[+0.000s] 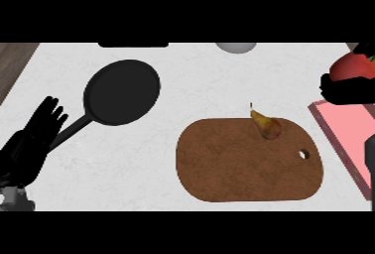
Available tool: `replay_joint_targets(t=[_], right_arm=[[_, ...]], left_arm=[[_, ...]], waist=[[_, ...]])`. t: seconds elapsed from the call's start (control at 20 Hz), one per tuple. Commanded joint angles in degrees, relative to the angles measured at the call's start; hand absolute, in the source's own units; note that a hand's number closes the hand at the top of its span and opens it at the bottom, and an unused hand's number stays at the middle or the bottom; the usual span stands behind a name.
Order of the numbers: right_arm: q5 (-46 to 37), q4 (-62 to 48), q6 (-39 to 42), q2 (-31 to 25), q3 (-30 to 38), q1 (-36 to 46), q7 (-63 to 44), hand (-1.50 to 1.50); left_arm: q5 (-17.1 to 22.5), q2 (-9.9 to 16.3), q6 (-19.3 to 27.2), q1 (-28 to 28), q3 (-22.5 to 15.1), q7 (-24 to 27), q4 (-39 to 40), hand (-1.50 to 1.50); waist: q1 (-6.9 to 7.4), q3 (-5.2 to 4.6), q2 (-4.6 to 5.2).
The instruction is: Pick the bell pepper from the cutting board and place it in the cardboard box
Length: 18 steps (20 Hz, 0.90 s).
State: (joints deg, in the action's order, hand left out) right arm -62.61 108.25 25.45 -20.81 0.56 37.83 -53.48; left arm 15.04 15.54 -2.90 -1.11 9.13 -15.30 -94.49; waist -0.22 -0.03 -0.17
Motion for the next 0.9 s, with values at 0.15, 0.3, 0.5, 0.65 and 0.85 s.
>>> replay_joint_targets(t=[0.15, 0.3, 0.5, 0.65, 0.85], right_arm=[[1.06, -0.45, 5.17, -4.45, 6.53, -2.17, 1.15, 1.5], [0.45, -7.94, -2.44, -5.91, 9.01, -5.97, 7.96, 1.5], [1.36, -5.88, -4.08, -7.36, 10.75, -9.01, 12.29, 1.5], [3.64, -15.15, -7.55, -10.51, 15.57, -7.13, 18.38, 1.5], [3.44, -18.5, -14.78, -7.53, 15.76, -13.11, 22.58, 1.5]], left_arm=[[-1.52, -2.02, 0.08, 4.61, -0.85, 1.07, -3.78, 0.0], [1.95, 0.14, -2.04, 0.57, 2.1, -0.89, -1.23, 0.0], [-0.79, -0.03, -2.14, -4.2, 2.61, 2.73, 6.91, 0.0], [-0.38, -1.18, -2.76, -0.59, 1.34, 1.36, 2.33, 0.0], [-1.43, -2.07, -1.09, 0.74, 0.92, -0.33, -2.17, 0.0]], waist=[[0.3, 0.03, 0.02], [0.47, 0.04, 0.21], [0.02, 0.02, 0.23], [0.48, 0.03, 0.27], [0.54, 0.05, 0.21]])
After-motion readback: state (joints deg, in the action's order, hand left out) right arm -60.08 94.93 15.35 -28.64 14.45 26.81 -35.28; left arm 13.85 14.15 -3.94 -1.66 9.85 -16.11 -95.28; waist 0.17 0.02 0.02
